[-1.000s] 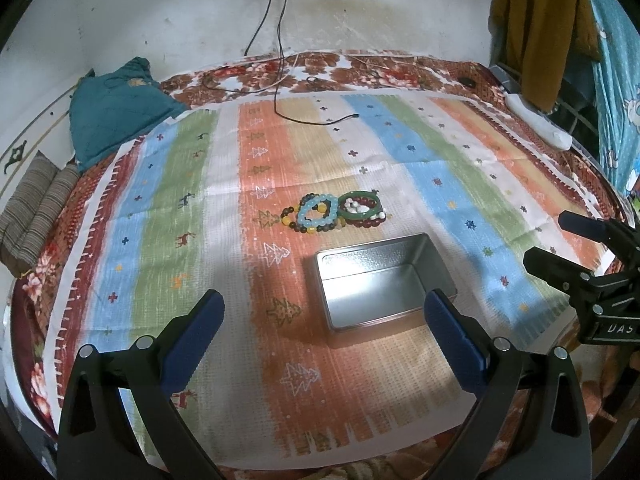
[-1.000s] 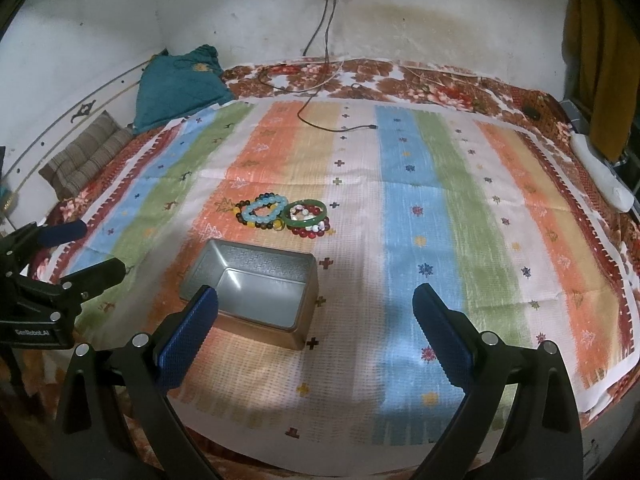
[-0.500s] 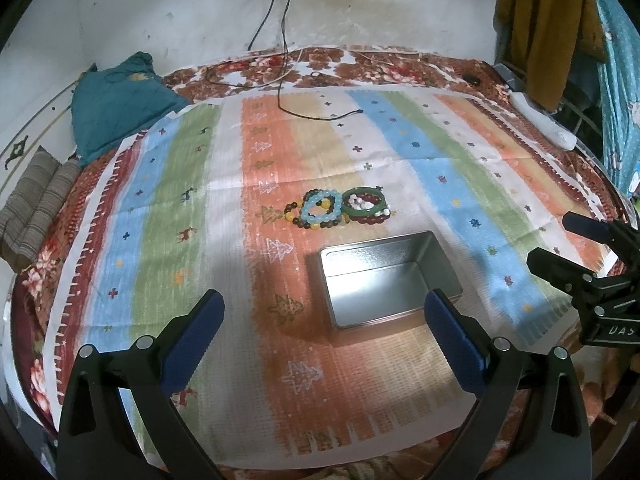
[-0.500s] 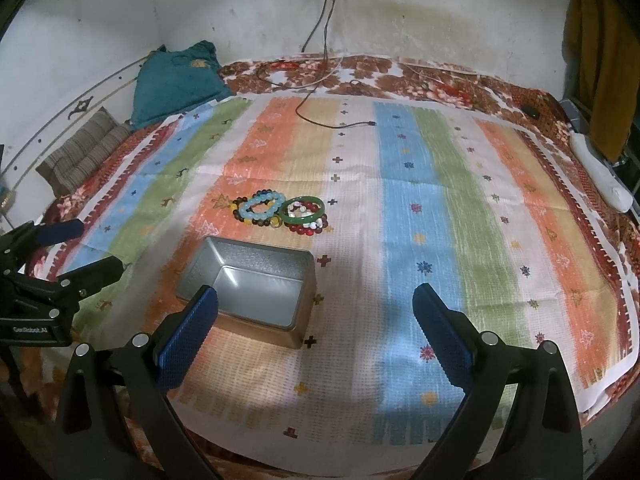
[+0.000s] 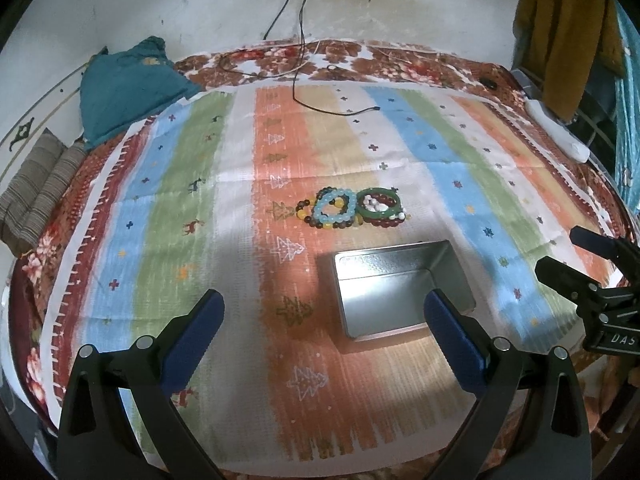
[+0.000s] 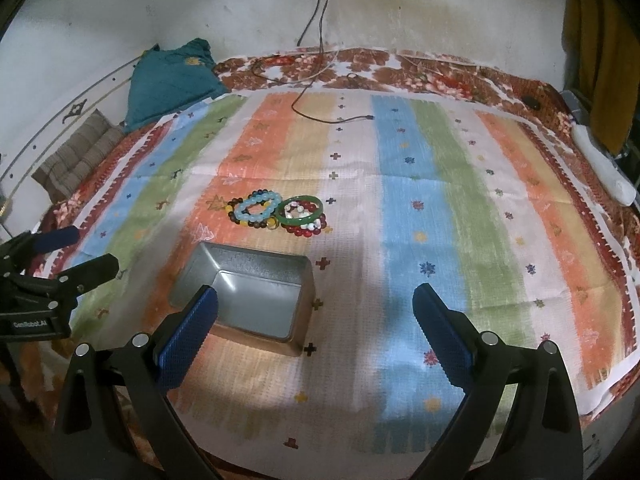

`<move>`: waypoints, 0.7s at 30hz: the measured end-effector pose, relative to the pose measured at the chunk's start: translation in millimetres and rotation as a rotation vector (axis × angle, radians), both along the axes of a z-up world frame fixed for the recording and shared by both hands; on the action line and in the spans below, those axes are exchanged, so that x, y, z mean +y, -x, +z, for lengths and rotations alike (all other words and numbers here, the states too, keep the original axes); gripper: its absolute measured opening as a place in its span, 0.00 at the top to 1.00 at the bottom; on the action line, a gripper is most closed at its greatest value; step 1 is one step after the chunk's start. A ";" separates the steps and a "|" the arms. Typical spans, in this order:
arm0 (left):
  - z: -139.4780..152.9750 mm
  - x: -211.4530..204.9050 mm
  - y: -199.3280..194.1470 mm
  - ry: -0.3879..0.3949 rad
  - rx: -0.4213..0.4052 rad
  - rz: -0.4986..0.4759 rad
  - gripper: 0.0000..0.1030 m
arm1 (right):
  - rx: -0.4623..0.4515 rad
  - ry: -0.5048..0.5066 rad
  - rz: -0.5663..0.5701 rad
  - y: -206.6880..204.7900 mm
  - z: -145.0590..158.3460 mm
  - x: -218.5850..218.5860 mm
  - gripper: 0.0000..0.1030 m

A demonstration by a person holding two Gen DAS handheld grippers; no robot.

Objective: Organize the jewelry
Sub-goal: 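Move both tools toward the bracelets beside the metal tin, then lower both tools over the light blue bracelet and green jade bangle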

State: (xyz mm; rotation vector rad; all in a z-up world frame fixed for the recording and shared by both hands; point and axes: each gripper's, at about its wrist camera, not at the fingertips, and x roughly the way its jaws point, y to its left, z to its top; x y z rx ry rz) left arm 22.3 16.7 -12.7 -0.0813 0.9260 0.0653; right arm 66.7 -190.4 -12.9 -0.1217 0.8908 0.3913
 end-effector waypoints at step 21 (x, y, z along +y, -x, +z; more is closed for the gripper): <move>-4.9 12.3 -48.0 -0.034 0.056 0.019 0.05 | 0.040 0.039 -0.028 -41.8 -6.1 11.7 0.04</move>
